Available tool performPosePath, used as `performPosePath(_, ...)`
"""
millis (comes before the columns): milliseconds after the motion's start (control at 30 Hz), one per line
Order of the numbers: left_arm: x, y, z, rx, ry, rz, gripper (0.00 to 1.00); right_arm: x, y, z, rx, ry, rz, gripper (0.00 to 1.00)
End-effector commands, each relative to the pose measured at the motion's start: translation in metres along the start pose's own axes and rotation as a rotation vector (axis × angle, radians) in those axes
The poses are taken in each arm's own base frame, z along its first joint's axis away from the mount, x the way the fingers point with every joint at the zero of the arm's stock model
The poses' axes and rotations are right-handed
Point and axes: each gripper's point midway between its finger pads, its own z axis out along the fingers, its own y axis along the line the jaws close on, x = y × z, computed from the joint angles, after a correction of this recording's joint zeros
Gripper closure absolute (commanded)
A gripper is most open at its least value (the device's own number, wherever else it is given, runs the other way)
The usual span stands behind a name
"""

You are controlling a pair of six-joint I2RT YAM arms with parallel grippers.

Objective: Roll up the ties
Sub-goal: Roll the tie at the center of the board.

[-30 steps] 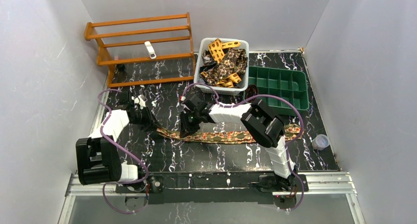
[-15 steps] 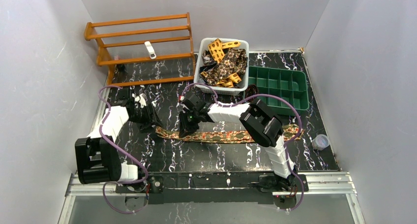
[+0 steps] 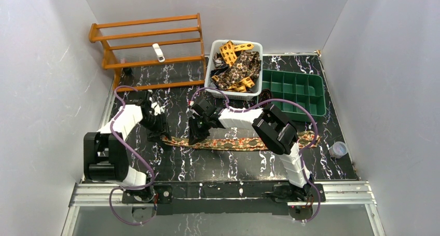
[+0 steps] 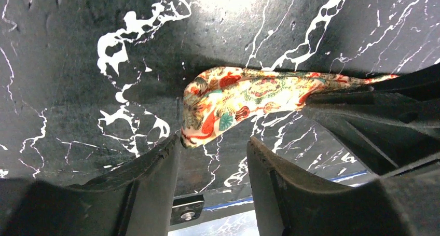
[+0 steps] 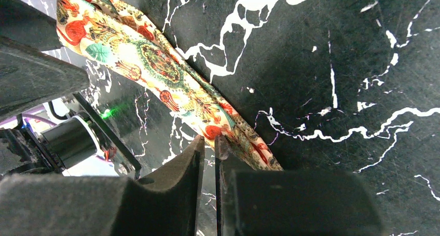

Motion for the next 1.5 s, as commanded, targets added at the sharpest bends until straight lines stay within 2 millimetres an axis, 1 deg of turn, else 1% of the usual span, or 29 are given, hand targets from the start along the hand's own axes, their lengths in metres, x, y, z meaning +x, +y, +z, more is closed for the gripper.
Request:
performPosePath(0, -0.008, 0.005, -0.005, -0.085, 0.007, 0.055, 0.52, 0.003, -0.005, 0.005, 0.034, 0.021, -0.001, 0.78)
performPosePath(100, -0.01, 0.012, -0.007, -0.134, 0.016, 0.06, 0.52, 0.002, -0.005, 0.005, 0.035, 0.021, -0.004, 0.78)
performPosePath(200, -0.011, 0.011, -0.005, -0.127, 0.015, 0.059, 0.56, 0.003, -0.005, 0.006, 0.035, 0.026, -0.004, 0.78)
performPosePath(300, -0.008, 0.012, -0.001, -0.129, 0.041, 0.056, 0.59, 0.003, -0.006, 0.006, 0.037, 0.031, -0.002, 0.78)
performPosePath(433, -0.009, 0.006, 0.001, -0.088, 0.042, 0.063, 0.65, 0.003, -0.005, 0.007, 0.036, 0.03, -0.004, 0.78)
performPosePath(533, -0.01, -0.001, 0.002, -0.045, 0.036, 0.072, 0.73, 0.002, -0.005, 0.007, 0.034, 0.031, -0.003, 0.78)
performPosePath(700, -0.015, -0.001, 0.003, -0.05, 0.027, 0.077, 0.87, 0.002, -0.004, 0.006, 0.033, 0.03, -0.004, 0.78)
performPosePath(800, -0.021, -0.005, -0.001, -0.044, -0.005, 0.091, 0.95, -0.001, -0.001, 0.004, 0.03, 0.028, -0.006, 0.78)
performPosePath(867, -0.024, -0.013, -0.006, -0.018, -0.034, 0.102, 1.0, -0.004, 0.003, 0.001, 0.023, 0.018, -0.011, 0.78)
performPosePath(1000, -0.024, -0.045, -0.013, 0.087, -0.091, 0.131, 1.0, -0.01, 0.009, 0.001, 0.014, 0.004, -0.016, 0.78)
performPosePath(1067, -0.021, -0.056, -0.014, 0.117, -0.099, 0.138, 1.0, -0.01, 0.007, 0.002, 0.023, 0.001, -0.008, 0.78)
performPosePath(1167, -0.015, -0.069, -0.011, 0.154, -0.094, 0.151, 1.0, -0.009, 0.0, 0.004, 0.048, -0.004, 0.012, 0.78)
performPosePath(1233, -0.011, -0.077, -0.008, 0.18, -0.095, 0.157, 1.0, -0.009, 0.0, 0.004, 0.045, -0.007, 0.02, 0.78)
performPosePath(1333, -0.005, -0.089, -0.005, 0.215, -0.087, 0.164, 1.0, -0.009, 0.004, 0.002, 0.034, -0.009, 0.029, 0.78)
performPosePath(1400, -0.006, -0.101, -0.007, 0.264, -0.109, 0.166, 1.0, -0.012, 0.008, -0.002, 0.017, -0.034, 0.025, 0.78)
performPosePath(1467, -0.007, -0.109, -0.008, 0.297, -0.128, 0.165, 1.0, -0.015, 0.012, -0.006, -0.001, -0.051, 0.017, 0.78)
